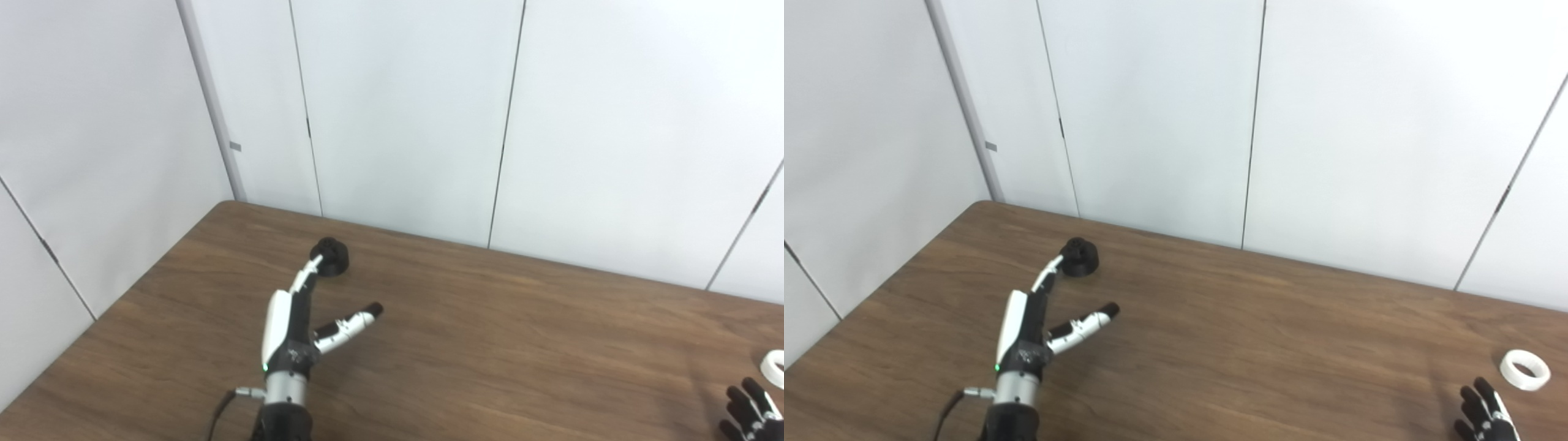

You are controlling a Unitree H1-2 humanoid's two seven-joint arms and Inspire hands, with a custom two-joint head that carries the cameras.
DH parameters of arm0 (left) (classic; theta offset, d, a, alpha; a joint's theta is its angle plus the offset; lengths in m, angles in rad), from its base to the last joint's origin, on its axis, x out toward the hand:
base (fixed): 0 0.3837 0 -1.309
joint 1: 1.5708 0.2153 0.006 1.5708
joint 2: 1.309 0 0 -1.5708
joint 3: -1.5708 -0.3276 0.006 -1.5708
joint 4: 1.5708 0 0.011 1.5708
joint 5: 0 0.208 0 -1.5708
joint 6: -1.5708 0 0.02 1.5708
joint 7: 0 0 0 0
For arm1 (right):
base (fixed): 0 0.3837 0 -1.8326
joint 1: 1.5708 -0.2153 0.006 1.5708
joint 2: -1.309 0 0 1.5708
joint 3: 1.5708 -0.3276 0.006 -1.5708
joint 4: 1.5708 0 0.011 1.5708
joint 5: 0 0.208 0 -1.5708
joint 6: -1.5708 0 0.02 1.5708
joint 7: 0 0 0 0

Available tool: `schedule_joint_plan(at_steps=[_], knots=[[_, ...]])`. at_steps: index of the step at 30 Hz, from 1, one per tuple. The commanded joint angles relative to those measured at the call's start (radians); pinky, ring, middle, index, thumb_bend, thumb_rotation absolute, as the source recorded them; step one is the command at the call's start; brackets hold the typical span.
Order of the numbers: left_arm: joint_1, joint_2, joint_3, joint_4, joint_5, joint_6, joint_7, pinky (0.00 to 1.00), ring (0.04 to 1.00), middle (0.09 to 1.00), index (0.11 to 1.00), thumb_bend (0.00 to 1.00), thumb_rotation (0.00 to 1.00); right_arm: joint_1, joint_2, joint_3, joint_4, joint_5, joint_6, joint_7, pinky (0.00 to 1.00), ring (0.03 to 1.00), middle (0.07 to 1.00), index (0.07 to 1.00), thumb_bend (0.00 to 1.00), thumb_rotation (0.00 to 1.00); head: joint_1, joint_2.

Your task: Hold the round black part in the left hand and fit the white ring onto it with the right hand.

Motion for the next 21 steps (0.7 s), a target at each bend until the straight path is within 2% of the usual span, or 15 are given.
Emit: schedule_joint_plan(at_steps=[1,9,21], knots=[[-0.049,0.022,0.006,-0.01,0.02,0.001,0.019,0.98,0.976,0.948,0.886,0.86,0.35,0.001,-0.004,-0.006,-0.016,0.002,0.008,-0.008,1.0,0.964,0.949,0.965,0.51,1.0,0.0,0.0],[-0.098,0.088,0.022,0.053,0.029,0.011,0.025,1.0,0.99,0.937,0.886,0.86,0.35,0.003,-0.005,-0.004,-0.012,0.002,-0.003,-0.003,1.0,0.96,0.95,0.968,0.51,1.0,0.0,0.002],[-0.171,0.141,0.021,0.154,0.063,0.051,0.043,0.98,0.987,0.934,0.863,0.87,0.31,0.011,-0.005,-0.004,-0.021,-0.003,0.006,-0.006,1.0,0.954,0.945,0.961,0.51,1.0,-0.001,0.006]])
